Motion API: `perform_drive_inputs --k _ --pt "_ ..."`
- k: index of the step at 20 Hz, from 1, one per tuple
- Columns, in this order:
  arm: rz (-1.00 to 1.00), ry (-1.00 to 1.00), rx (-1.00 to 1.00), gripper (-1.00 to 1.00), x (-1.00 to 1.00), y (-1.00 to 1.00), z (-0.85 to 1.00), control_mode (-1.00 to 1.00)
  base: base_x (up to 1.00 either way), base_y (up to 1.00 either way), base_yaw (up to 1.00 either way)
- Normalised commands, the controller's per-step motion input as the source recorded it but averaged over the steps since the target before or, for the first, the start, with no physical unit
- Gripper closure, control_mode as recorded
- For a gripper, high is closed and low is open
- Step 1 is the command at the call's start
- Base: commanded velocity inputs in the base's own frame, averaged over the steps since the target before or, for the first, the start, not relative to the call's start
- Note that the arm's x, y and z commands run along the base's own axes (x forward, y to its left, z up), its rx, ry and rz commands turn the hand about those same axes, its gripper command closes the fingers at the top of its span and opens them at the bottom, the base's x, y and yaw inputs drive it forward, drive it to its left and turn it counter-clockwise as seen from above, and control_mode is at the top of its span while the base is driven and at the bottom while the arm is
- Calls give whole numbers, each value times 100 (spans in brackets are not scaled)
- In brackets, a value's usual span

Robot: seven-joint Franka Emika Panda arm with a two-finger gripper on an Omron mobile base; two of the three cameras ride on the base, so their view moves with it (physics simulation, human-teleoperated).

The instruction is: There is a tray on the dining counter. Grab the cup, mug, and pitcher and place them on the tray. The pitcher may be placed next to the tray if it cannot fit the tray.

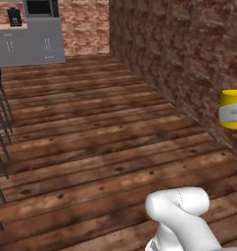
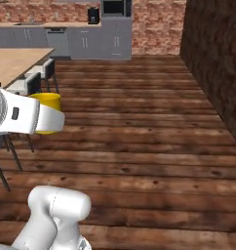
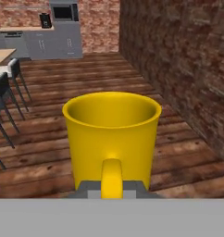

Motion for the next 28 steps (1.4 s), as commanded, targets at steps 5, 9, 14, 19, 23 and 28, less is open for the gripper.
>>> perform_drive_inputs --k 5,9,14,19,23,28 --pt "0 0 0 100 0 0 0 100 100 -48 48" --pt "0 0 0 100 0 0 0 100 94 -62 51" --pt "0 0 0 100 0 0 0 100 77 -72 54" --pt "0 0 0 100 0 0 0 100 65 -76 55" --pt "0 0 0 100 0 0 0 100 64 -75 55" --pt "0 0 0 100 0 0 0 100 58 -73 55"
